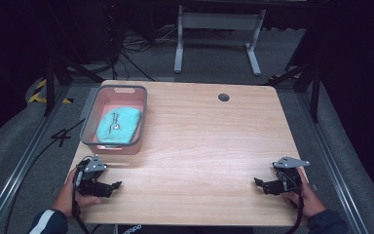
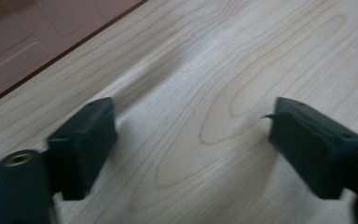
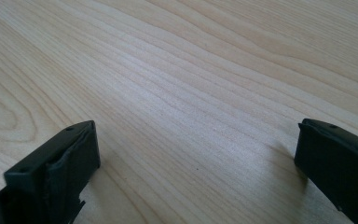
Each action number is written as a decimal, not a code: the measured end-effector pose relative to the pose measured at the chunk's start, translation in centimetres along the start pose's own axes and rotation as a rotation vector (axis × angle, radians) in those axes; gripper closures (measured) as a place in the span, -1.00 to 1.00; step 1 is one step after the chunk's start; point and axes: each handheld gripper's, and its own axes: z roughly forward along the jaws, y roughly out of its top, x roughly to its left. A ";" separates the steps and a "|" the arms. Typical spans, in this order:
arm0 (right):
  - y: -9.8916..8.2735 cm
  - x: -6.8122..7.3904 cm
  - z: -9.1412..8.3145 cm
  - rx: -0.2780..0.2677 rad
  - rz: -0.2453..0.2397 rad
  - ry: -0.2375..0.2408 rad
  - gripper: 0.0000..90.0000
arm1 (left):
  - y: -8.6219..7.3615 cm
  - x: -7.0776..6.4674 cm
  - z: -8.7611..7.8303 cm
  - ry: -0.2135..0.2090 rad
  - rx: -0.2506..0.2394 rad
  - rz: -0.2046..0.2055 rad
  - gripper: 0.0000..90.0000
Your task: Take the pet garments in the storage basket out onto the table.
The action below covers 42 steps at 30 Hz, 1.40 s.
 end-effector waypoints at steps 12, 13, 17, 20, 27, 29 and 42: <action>0.0 0.0 0.0 0.000 0.000 0.000 -0.99 | 1.5 0.3 -3.2 0.006 -0.067 0.025 -0.59; 0.0 0.0 0.0 0.000 0.000 0.000 -0.99 | 1.6 0.2 -3.3 0.008 -0.069 0.027 -0.59; 0.0 0.0 0.0 0.000 0.000 0.000 -0.99 | 2.0 0.3 -4.0 0.013 -0.081 0.033 -0.59; 0.0 0.0 0.0 0.000 0.000 -0.001 -0.99 | 2.9 0.5 -5.1 0.022 -0.100 0.027 -0.59; 0.0 0.0 0.0 0.000 0.000 -0.001 -0.99 | 6.0 1.1 -6.9 0.060 -0.109 0.061 -0.59; 0.0 0.0 0.0 0.000 0.000 -0.001 -0.99 | 6.9 1.5 -7.1 0.060 -0.110 0.067 -0.60; 0.0 0.0 0.0 -0.001 0.000 0.000 -0.99 | 11.7 3.9 -6.7 0.102 -0.078 0.073 -0.62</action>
